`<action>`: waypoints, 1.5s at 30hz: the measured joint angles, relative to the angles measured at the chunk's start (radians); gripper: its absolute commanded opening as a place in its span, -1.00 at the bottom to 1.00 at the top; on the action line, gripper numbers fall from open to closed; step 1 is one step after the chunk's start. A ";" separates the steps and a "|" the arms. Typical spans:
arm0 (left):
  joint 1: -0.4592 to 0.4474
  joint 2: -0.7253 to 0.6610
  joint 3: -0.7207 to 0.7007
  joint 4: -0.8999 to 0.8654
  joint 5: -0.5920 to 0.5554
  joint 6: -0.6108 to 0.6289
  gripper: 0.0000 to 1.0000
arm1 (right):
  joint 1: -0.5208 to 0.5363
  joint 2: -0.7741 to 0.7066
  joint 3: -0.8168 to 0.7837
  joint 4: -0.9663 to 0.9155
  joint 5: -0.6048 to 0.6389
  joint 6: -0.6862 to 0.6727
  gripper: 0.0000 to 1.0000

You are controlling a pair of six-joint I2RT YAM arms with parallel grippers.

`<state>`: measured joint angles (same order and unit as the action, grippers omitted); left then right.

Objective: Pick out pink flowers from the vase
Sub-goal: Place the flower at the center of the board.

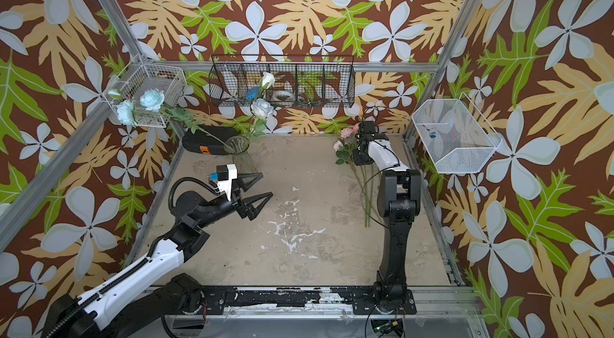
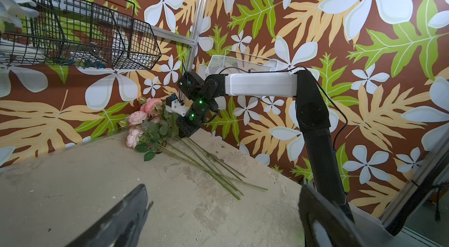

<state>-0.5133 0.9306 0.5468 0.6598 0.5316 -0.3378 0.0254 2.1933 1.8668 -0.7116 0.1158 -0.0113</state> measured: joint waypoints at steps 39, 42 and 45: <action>0.000 0.020 -0.058 0.055 -0.074 0.000 0.98 | 0.001 -0.190 -0.051 0.008 0.034 0.033 -0.27; 0.000 0.020 -0.088 0.084 -0.150 0.025 0.99 | 0.001 -0.325 -0.153 0.068 0.036 0.060 -0.25; 0.000 0.013 -0.107 0.104 -0.258 0.072 0.99 | 0.001 -0.482 -0.291 0.197 0.035 0.093 -0.20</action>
<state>-0.5133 0.9440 0.4397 0.7639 0.2733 -0.2657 0.0265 1.7111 1.5757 -0.5148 0.1509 0.0822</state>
